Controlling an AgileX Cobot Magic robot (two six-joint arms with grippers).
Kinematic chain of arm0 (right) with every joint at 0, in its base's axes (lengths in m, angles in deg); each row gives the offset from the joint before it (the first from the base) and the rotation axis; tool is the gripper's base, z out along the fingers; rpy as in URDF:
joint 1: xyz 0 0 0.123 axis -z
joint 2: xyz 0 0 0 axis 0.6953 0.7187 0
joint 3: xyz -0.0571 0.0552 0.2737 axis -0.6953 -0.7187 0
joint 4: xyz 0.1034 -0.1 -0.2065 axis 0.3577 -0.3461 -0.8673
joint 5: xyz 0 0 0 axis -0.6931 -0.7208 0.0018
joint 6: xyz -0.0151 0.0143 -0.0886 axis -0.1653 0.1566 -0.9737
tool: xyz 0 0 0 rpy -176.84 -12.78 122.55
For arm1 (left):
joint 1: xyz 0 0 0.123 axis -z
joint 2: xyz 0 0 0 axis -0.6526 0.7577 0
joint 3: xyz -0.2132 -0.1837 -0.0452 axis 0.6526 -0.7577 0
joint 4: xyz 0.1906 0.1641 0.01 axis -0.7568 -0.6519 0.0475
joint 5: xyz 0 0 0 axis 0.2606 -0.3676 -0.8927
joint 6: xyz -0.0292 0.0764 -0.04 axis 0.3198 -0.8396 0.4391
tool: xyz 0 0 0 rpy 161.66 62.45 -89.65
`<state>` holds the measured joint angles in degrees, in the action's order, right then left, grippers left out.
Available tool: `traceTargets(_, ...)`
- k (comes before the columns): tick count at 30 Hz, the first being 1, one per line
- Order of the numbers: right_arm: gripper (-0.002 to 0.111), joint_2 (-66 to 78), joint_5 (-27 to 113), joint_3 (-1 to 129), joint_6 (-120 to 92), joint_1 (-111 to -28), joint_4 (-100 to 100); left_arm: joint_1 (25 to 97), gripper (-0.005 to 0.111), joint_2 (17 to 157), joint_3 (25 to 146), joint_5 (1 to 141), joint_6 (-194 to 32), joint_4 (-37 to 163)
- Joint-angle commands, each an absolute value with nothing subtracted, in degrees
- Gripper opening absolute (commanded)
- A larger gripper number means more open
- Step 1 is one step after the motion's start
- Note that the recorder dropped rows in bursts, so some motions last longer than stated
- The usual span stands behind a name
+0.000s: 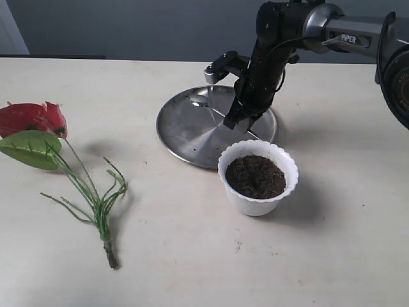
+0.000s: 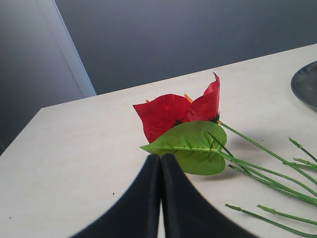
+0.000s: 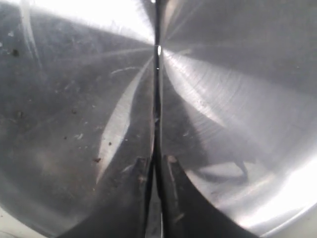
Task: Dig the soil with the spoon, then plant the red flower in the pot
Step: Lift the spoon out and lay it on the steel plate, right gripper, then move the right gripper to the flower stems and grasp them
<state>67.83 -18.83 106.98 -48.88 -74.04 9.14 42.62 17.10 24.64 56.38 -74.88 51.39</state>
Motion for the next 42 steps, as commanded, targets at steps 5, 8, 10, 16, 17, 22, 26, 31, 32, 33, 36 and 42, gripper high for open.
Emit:
traceTargets(5,0.039,66.5,-19.0,107.3,-47.8,-73.8,9.9,42.6,0.000,16.9,24.6,57.0,-74.8,51.7)
traceTargets(8,0.039,65.0,-18.9,107.4,-47.0,-73.8,10.1,42.6,0.000,16.9,24.6,57.0,-74.8,51.7)
traceTargets(10,0.039,63.5,-19.2,107.4,-46.9,-73.8,11.8,42.6,0.000,16.9,24.6,57.0,-74.8,51.7)
traceTargets(16,0.039,57.6,-23.2,107.4,-46.0,-74.2,30.3,42.6,0.000,16.9,24.6,57.0,-74.8,51.7)
traceTargets(17,0.039,56.7,-24.3,107.4,-46.0,-74.8,33.6,42.6,0.000,16.9,24.6,57.0,-74.8,51.7)
traceTargets(22,0.038,54.2,-25.4,107.4,-46.0,-83.1,36.0,42.6,0.000,16.9,24.6,57.0,-74.8,51.7)
traceTargets(26,0.038,54.6,-19.5,107.4,-41.2,-93.9,30.4,42.6,0.000,16.9,24.6,57.0,-74.8,51.7)
traceTargets(31,0.038,56.1,-9.7,107.4,-26.4,-104.4,7.4,42.6,0.000,16.9,24.6,57.0,-74.8,51.7)
traceTargets(32,0.038,56.6,-8.3,107.4,-24.0,-105.7,5.4,42.6,0.000,16.9,24.6,57.0,-74.8,51.7)
traceTargets(33,0.038,57.1,-7.1,107.4,-22.4,-106.6,4.9,42.6,0.000,16.9,24.6,57.0,-74.8,51.7)
traceTargets(36,0.038,58.3,-5.2,107.4,-21.7,-107.7,6.1,42.6,0.000,16.9,24.6,57.0,-74.8,51.7)
traceTargets(42,0.048,61.3,-5.6,107.5,-21.4,-107.7,7.4,42.6,0.000,16.9,24.6,57.0,-74.8,51.7)
